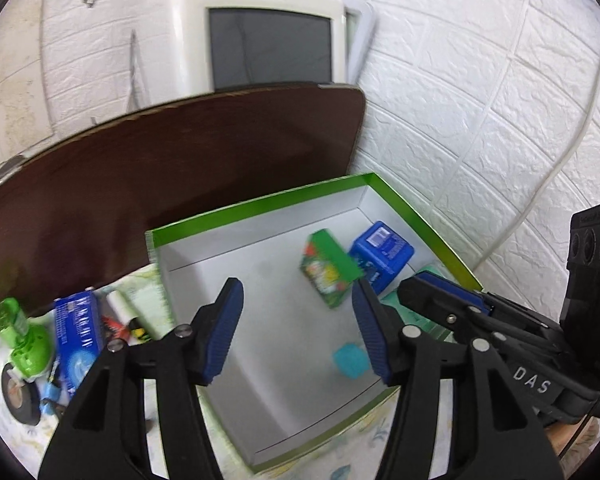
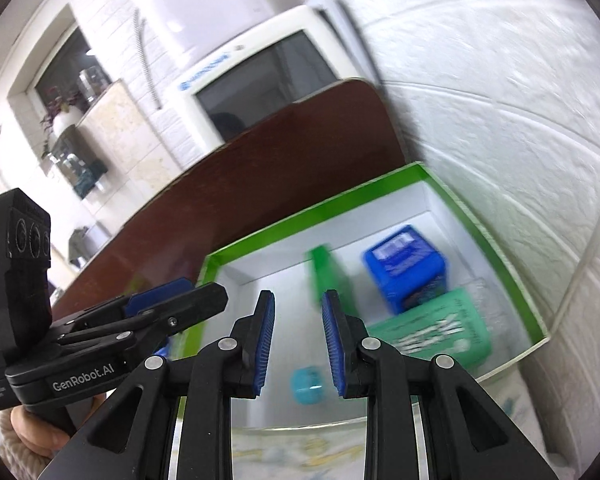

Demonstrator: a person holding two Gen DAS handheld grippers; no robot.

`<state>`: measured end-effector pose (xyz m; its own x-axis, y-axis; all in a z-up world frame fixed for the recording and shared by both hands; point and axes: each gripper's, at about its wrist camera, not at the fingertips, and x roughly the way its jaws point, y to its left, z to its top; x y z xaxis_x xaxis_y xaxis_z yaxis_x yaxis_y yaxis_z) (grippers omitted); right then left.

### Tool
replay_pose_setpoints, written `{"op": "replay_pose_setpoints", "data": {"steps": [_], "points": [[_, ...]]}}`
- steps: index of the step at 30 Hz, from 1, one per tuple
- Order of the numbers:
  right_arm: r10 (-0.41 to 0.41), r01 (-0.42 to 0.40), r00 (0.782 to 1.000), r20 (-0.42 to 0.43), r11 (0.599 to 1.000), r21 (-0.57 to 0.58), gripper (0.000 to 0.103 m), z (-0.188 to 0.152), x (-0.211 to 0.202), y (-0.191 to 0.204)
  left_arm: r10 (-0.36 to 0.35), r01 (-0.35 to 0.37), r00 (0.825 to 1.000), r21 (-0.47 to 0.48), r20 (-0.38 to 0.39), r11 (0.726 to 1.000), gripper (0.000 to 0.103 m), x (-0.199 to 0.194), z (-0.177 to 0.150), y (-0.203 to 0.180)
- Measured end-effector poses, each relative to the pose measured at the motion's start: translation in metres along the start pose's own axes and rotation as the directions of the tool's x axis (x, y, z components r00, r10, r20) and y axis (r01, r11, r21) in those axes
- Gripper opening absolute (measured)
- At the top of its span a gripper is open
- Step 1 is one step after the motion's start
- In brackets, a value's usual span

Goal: Organize rigid objects
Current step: 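Move the right gripper to the brown hair clip and grasp it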

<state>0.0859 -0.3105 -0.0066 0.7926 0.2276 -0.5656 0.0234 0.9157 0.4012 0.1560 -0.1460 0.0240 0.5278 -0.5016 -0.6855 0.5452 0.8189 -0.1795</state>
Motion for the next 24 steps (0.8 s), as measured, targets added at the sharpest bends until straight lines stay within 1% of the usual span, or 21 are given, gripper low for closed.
{"op": "replay_pose_setpoints", "data": {"steps": [2, 3, 4, 5, 6, 7, 9, 12, 15, 18, 22, 23, 24], "points": [[0.022, -0.022, 1.000, -0.003, 0.999, -0.031, 0.027, -0.002, -0.001, 0.016, 0.034, -0.033, 0.999, -0.024, 0.029, 0.999, 0.061, -0.018, -0.007, 0.016], [0.032, -0.032, 0.999, -0.004, 0.998, -0.048, 0.029, -0.003, -0.002, 0.023, 0.053, -0.052, 0.998, -0.035, 0.042, 0.998, 0.061, -0.025, -0.011, 0.024], [0.045, -0.046, 0.999, -0.009, 0.997, -0.069, 0.037, -0.005, -0.001, 0.033, 0.077, -0.074, 0.995, -0.049, 0.056, 0.996, 0.062, -0.033, -0.015, 0.033], [0.057, -0.058, 0.998, -0.012, 0.995, -0.084, 0.043, -0.007, -0.001, 0.041, 0.100, -0.096, 0.993, -0.065, 0.068, 0.993, 0.063, -0.042, -0.019, 0.043], [0.070, -0.071, 0.997, -0.016, 0.993, -0.098, 0.053, -0.010, -0.001, 0.049, 0.123, -0.116, 0.989, -0.084, 0.077, 0.990, 0.066, -0.051, -0.024, 0.055], [0.085, -0.087, 0.996, -0.023, 0.990, -0.114, 0.056, -0.013, 0.000, 0.059, 0.145, -0.136, 0.986, -0.104, 0.085, 0.985, 0.068, -0.058, -0.029, 0.065], [0.114, -0.120, 0.993, -0.043, 0.979, -0.164, 0.056, -0.020, 0.004, 0.082, 0.200, -0.184, 0.975, -0.146, 0.100, 0.972, 0.072, -0.075, -0.042, 0.089], [0.137, -0.151, 0.988, -0.072, 0.957, -0.246, 0.056, -0.034, 0.012, 0.115, 0.258, -0.234, 0.962, -0.216, 0.091, 0.948, 0.072, -0.094, -0.066, 0.125], [0.163, -0.195, 0.979, -0.125, 0.932, -0.307, 0.056, -0.054, 0.023, 0.147, 0.269, -0.240, 0.961, -0.286, 0.065, 0.928, 0.072, -0.106, -0.090, 0.155], [0.168, -0.224, 0.966, -0.195, 0.920, -0.321, 0.056, -0.075, 0.041, 0.168, 0.252, -0.226, 0.967, -0.326, 0.039, 0.918, 0.070, -0.108, -0.110, 0.174], [0.125, -0.217, 0.954, -0.272, 0.915, -0.341, 0.056, -0.104, 0.067, 0.187, 0.220, -0.203, 0.975, -0.347, 0.011, 0.916, 0.070, -0.100, -0.127, 0.185], [0.116, -0.216, 0.950, -0.290, 0.914, -0.344, 0.056, -0.111, 0.073, 0.190, 0.211, -0.195, 0.977, -0.349, 0.008, 0.916, 0.066, -0.097, -0.130, 0.188], [0.107, -0.212, 0.948, -0.300, 0.914, -0.345, 0.056, -0.116, 0.078, 0.192, 0.206, -0.191, 0.979, -0.350, 0.005, 0.917, 0.054, -0.092, -0.131, 0.189]]}}
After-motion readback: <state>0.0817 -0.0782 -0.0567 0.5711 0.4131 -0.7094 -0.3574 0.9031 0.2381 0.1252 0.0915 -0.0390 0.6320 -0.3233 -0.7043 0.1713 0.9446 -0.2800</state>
